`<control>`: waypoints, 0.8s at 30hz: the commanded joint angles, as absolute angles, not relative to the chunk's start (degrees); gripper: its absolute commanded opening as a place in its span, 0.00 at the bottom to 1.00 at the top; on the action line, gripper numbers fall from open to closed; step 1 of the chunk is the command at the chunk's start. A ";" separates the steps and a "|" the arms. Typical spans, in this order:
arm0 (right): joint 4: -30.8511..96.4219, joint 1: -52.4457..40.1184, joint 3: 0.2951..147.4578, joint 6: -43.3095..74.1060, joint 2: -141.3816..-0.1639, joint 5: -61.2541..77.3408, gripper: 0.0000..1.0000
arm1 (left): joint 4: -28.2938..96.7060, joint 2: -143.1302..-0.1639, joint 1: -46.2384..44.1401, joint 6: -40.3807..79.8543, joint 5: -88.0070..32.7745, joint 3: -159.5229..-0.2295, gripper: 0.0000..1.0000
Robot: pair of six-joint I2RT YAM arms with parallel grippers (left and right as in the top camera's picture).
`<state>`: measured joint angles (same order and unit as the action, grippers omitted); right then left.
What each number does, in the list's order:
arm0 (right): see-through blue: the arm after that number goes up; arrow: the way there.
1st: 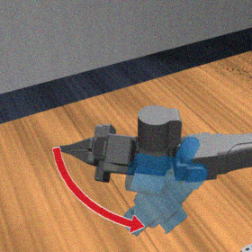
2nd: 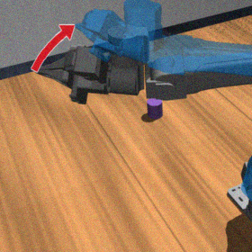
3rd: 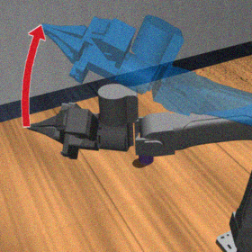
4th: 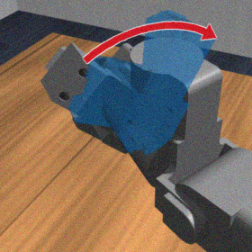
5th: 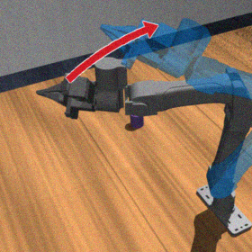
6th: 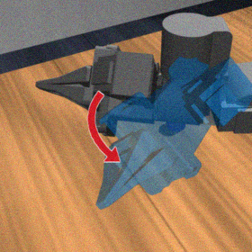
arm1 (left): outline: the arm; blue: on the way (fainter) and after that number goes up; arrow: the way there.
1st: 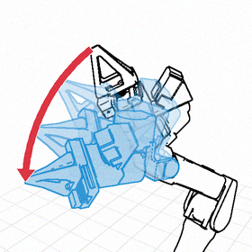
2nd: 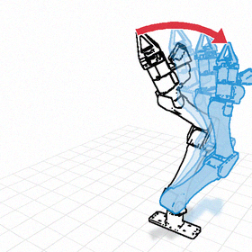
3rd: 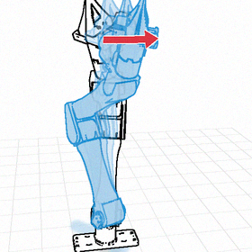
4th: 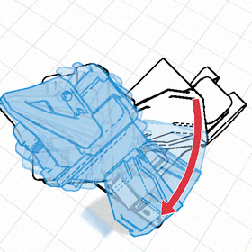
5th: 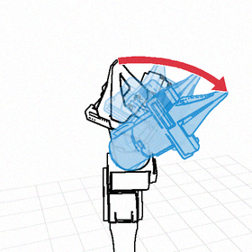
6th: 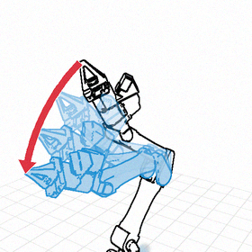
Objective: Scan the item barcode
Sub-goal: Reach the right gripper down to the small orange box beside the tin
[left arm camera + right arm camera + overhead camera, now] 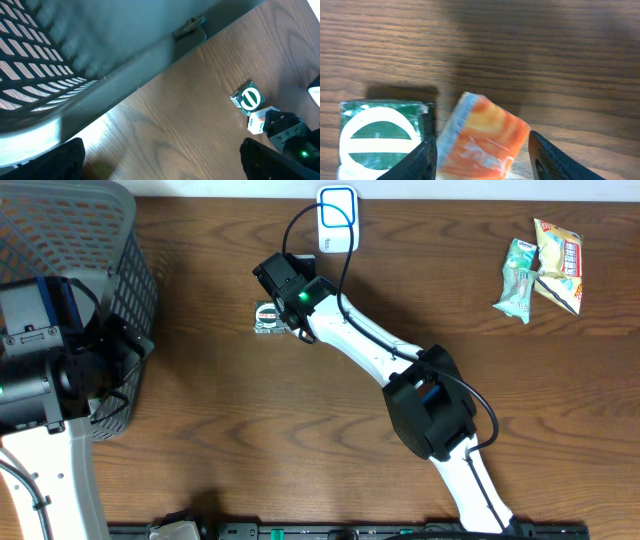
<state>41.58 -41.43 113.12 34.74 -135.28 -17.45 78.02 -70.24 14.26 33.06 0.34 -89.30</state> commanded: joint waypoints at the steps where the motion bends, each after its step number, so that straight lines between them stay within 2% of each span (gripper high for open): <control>1: 40.51 -41.34 113.49 35.09 -135.76 -16.78 0.57 | 78.19 -69.97 14.57 33.30 0.69 -89.91 0.98; 5: 40.49 -41.45 113.32 35.11 -136.49 -16.78 0.56 | 78.19 -69.97 14.57 33.30 0.69 -89.91 0.97; 9: 41.21 -41.58 113.16 35.11 -139.02 -17.06 0.49 | 78.19 -69.97 14.57 33.30 0.69 -89.91 0.97; 12: 42.68 -41.32 113.25 35.09 -139.13 -20.53 0.24 | 78.19 -69.97 14.57 33.30 0.69 -89.91 0.97; 16: 44.21 -41.30 113.56 35.07 -138.54 -20.84 0.08 | 78.19 -69.97 14.57 33.30 0.69 -89.91 0.98; 17: 44.84 -41.28 113.58 34.81 -137.93 -20.84 0.01 | 78.19 -69.97 14.57 33.30 0.69 -89.91 0.98; 21: 46.15 -40.99 113.60 28.51 -133.58 -16.78 0.01 | 78.19 -69.97 14.57 33.30 0.69 -89.91 0.98; 24: 47.00 -39.86 113.58 23.83 -129.88 -8.71 0.01 | 78.19 -69.97 14.57 33.30 0.69 -89.91 0.97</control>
<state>46.83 -41.04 113.49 29.47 -136.03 -15.46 78.02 -70.24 14.26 33.06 0.36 -89.30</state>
